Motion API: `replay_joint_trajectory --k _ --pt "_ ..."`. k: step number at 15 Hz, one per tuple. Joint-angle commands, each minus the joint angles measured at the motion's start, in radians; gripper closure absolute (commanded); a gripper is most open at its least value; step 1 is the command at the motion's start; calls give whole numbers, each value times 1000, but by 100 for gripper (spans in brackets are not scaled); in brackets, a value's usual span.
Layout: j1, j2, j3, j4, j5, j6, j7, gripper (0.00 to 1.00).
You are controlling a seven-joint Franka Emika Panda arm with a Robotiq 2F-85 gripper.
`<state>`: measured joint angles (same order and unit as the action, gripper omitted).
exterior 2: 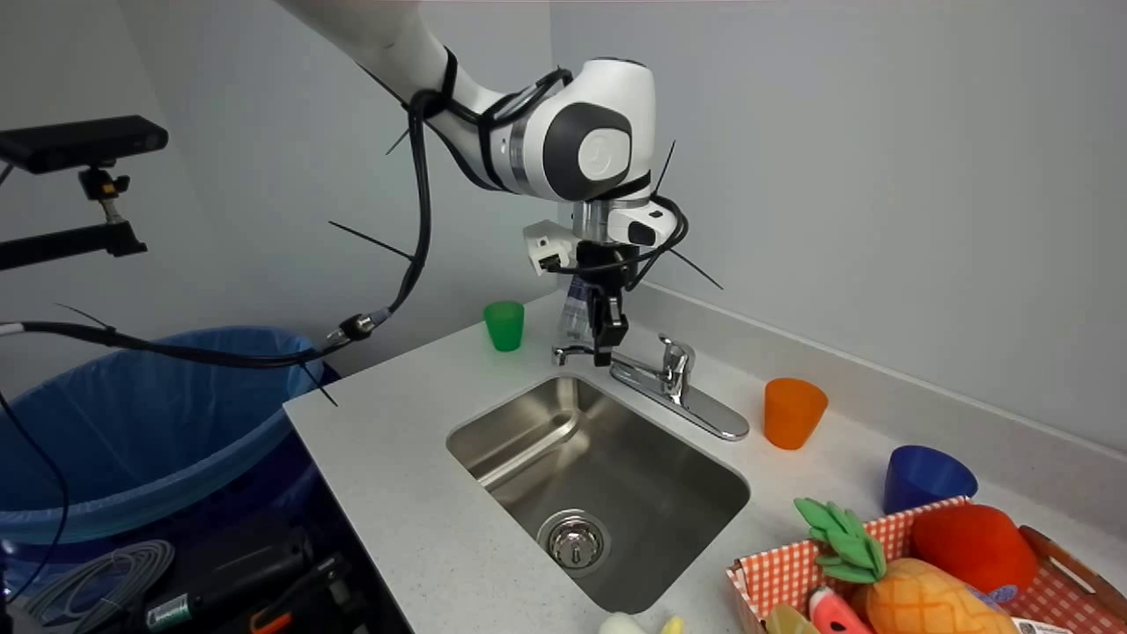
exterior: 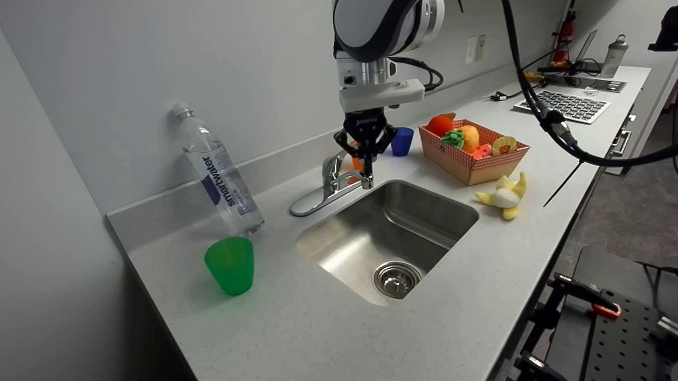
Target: Turn the faucet to the left
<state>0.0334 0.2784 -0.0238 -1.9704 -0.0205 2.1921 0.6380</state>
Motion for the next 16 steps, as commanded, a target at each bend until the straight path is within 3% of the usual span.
replay_joint_trajectory --k 1,4,11,16 --pt "13 -57 -9 -36 15 -79 -1 100" --pt "0 -108 -11 -72 17 -107 -27 100" --pt "26 -143 28 -167 36 27 -12 100" --pt "49 -119 49 -166 30 133 -8 100"
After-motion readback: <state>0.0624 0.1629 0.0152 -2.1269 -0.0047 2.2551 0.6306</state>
